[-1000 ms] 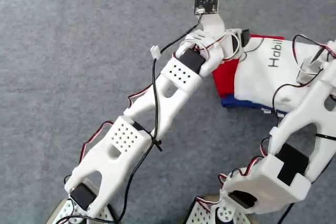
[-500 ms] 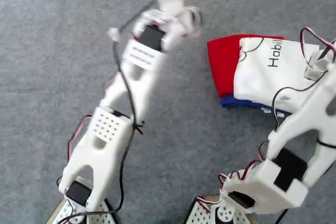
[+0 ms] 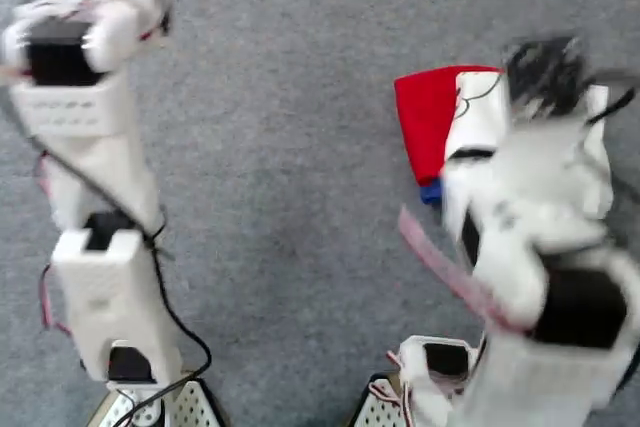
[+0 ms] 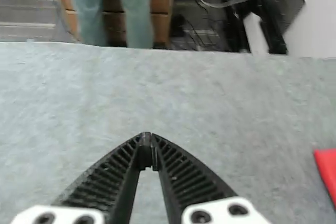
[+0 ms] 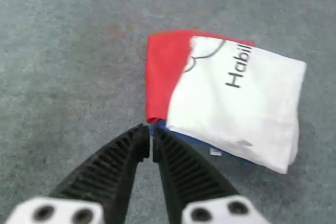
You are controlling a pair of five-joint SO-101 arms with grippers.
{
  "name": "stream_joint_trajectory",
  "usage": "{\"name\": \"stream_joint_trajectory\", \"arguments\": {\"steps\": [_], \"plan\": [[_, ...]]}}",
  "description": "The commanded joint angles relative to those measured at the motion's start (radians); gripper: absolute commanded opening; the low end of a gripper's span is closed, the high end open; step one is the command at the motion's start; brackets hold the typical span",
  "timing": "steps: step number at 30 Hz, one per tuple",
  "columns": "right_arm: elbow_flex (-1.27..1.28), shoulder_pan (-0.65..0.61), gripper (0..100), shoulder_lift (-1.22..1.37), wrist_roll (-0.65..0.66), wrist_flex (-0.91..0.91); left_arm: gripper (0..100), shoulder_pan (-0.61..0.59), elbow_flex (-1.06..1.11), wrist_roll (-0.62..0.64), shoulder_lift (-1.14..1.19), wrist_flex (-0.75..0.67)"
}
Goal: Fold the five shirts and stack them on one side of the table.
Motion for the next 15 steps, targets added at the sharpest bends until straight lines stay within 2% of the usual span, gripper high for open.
{"name": "stream_joint_trajectory", "arguments": {"steps": [1,4,8,12,15], "plan": [[0.278,-0.058,1.5,-0.251,0.003,-0.104,3,-0.091,0.294,-0.011,-0.244,0.006],[0.487,-0.058,1.5,-0.469,0.003,-0.186,3,-0.14,0.671,-0.015,-0.502,0.005],[0.763,-0.058,1.5,-0.754,0.003,-0.265,3,-0.104,1.196,-0.112,-0.898,-0.051],[1.033,-0.057,1.5,-1.009,0.003,-0.342,3,-0.088,1.685,-0.224,-1.283,-0.29],[1.109,-0.058,1.5,-0.989,-0.003,-0.388,3,-0.09,1.997,-0.324,-1.547,-0.443]]}}
